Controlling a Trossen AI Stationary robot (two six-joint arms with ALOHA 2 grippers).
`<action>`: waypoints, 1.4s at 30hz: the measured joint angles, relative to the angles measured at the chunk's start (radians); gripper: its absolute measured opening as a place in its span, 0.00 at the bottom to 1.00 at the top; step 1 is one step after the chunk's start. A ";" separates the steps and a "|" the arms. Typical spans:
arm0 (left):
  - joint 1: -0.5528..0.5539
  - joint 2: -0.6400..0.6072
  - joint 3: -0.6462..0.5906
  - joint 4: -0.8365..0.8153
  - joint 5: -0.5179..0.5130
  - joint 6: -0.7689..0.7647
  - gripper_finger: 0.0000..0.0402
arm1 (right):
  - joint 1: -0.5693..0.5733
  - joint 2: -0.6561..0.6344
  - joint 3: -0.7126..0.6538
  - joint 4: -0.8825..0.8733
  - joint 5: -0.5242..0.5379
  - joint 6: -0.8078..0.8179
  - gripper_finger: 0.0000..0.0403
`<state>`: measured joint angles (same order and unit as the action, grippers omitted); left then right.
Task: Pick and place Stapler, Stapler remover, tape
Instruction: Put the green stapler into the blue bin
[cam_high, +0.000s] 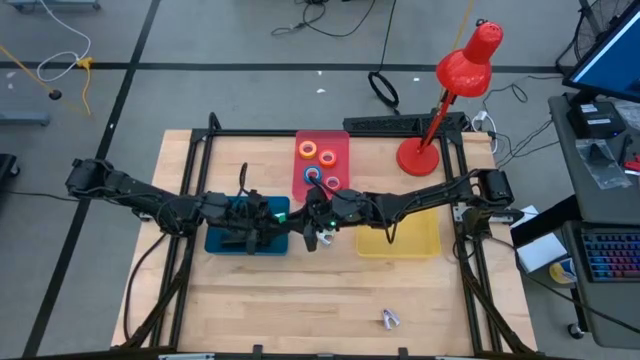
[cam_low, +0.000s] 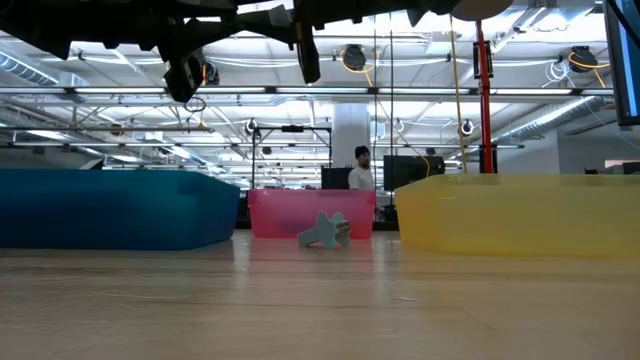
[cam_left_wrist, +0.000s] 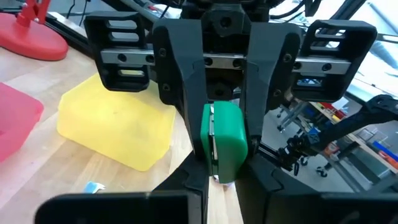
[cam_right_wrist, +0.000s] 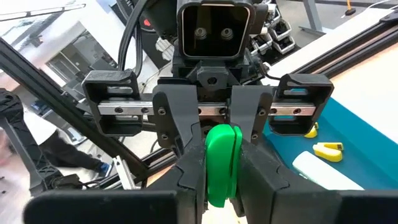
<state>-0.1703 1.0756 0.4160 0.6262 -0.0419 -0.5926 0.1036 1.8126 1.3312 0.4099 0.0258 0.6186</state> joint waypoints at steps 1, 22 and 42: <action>0.000 0.000 0.000 0.001 0.000 0.004 0.12 | 0.000 0.000 0.000 0.000 0.001 -0.005 0.16; -0.047 -0.044 0.002 -0.340 -0.019 -0.119 0.12 | -0.004 0.002 -0.001 -0.107 -0.117 -0.009 0.45; -0.022 -0.215 0.207 -1.684 -0.090 -0.316 0.12 | -0.041 0.002 -0.001 -0.117 -0.163 -0.004 0.42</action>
<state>-0.1919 0.8607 0.6230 -1.0576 -0.1323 -0.9085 0.0626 1.8149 1.3304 0.2932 -0.1368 0.6144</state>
